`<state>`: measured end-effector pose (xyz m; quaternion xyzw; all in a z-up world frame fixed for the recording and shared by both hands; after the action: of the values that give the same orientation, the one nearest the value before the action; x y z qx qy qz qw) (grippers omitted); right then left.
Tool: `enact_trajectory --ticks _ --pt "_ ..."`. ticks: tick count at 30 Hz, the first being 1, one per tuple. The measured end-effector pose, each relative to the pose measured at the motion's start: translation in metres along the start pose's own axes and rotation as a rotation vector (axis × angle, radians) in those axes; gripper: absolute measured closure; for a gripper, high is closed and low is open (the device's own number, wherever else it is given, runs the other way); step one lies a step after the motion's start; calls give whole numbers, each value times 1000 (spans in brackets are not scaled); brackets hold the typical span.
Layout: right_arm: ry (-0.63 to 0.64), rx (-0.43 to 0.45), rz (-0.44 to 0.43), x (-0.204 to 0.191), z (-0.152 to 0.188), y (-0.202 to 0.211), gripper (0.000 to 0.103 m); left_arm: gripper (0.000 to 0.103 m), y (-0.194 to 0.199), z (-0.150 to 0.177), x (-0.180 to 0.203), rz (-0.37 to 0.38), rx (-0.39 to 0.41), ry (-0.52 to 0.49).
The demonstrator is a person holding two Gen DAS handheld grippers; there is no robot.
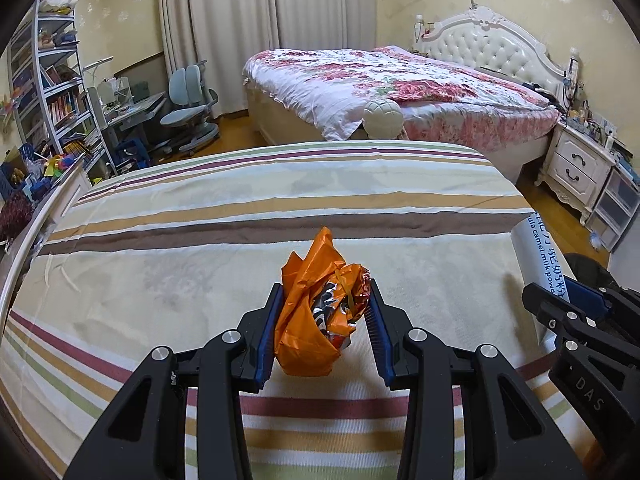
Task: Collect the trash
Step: 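Carry the orange bag and milk packet over the bin and open both tools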
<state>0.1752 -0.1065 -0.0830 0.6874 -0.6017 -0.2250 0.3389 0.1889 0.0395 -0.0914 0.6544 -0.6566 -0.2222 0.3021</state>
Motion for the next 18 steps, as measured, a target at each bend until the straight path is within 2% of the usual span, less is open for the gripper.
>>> enact_trajectory --ticks 10,18 --pt "1 30 18 6 18 32 74 63 26 19 7 31 24 13" --pt "-24 61 71 35 34 62 74 63 47 29 42 94 55 -30"
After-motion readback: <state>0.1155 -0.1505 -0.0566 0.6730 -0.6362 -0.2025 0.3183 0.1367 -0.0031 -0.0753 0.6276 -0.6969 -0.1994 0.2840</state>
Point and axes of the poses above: each gripper's, at about its wrist camera, not at the fingertips, and y roughly against the way its jaws point, x to its right, z to its underside, the point moved 9 cm from there along -y, roughly the way its jaws point, and after that the axes turned 12 degrees about y, right-handed, at the moved point
